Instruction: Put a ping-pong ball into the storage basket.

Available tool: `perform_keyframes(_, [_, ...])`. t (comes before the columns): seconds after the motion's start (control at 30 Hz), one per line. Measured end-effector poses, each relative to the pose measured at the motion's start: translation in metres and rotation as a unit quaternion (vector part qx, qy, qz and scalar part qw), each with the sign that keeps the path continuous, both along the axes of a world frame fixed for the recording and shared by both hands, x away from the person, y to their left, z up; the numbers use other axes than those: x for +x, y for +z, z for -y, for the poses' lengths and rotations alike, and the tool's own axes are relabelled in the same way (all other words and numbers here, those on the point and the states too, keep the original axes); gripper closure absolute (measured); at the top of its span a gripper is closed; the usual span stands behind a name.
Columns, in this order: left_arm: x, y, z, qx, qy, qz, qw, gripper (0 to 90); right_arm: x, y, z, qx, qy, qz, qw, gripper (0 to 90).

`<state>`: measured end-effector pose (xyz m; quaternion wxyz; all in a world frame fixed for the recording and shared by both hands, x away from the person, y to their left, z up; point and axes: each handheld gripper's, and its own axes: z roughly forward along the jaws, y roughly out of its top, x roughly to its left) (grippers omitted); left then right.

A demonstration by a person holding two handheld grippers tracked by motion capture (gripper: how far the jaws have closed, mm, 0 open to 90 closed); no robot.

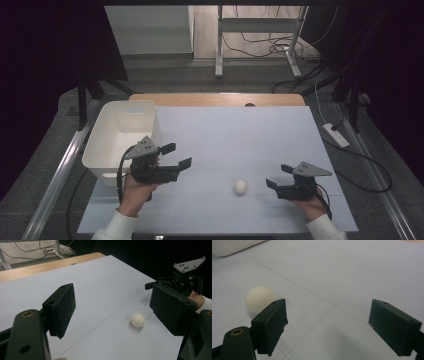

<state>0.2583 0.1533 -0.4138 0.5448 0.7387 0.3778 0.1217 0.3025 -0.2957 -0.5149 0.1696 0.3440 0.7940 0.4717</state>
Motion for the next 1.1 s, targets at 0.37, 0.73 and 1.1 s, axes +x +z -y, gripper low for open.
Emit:
perform_keyframes(0.37, [0.003,-0.008,0.026,0.009,-0.020,-0.007,0.9997,21.7,-0.001,0.000,0.002,0.003,0.002,0.002,1.0000,14.9])
perform_keyframes(0.73, [0.004,-0.014,0.043,0.018,-0.042,-0.012,0.9989,21.5,-0.003,0.001,0.003,0.002,0.003,0.003,1.0000,14.9])
perform_keyframes(1.1, [0.008,-0.022,0.051,0.023,-0.050,-0.023,0.9982,21.5,-0.002,0.000,0.001,-0.001,0.005,0.004,1.0000,14.9])
